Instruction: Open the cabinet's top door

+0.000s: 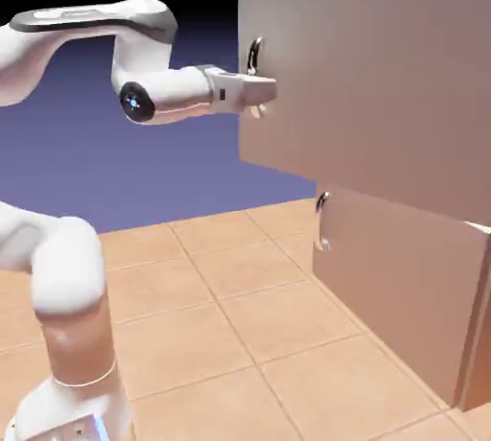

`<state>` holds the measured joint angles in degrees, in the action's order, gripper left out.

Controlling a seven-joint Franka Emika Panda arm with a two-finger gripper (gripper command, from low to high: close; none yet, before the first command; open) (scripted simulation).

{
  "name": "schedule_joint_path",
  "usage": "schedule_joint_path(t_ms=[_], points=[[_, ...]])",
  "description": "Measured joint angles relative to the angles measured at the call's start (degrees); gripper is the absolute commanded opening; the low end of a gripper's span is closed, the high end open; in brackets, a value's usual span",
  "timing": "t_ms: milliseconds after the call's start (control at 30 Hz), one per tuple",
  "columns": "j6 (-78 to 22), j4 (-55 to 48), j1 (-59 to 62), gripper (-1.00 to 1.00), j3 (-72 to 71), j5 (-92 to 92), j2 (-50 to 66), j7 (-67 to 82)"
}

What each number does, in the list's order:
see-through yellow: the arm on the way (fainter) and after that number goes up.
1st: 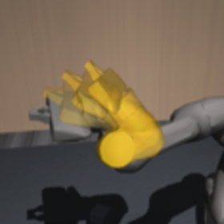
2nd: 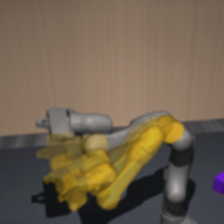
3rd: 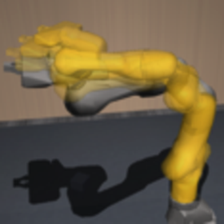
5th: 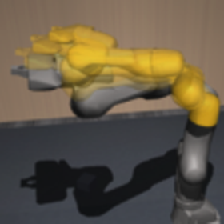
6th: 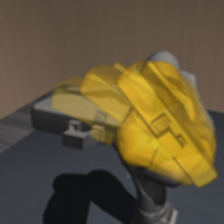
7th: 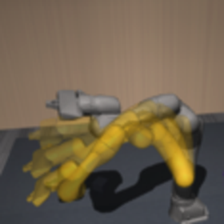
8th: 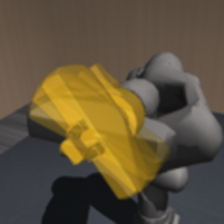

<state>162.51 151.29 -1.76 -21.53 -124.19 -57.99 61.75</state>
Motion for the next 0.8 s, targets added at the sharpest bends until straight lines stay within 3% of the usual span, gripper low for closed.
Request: schedule_joint_path(t_ms=[400,800], points=[[-5.9,12.4,-11.2,-1.0,15.8,30.0,-16.3,-18.0],[-28.9,17.5,-3.8,-1.0,36.0,59.0,-31.6,-31.2]])
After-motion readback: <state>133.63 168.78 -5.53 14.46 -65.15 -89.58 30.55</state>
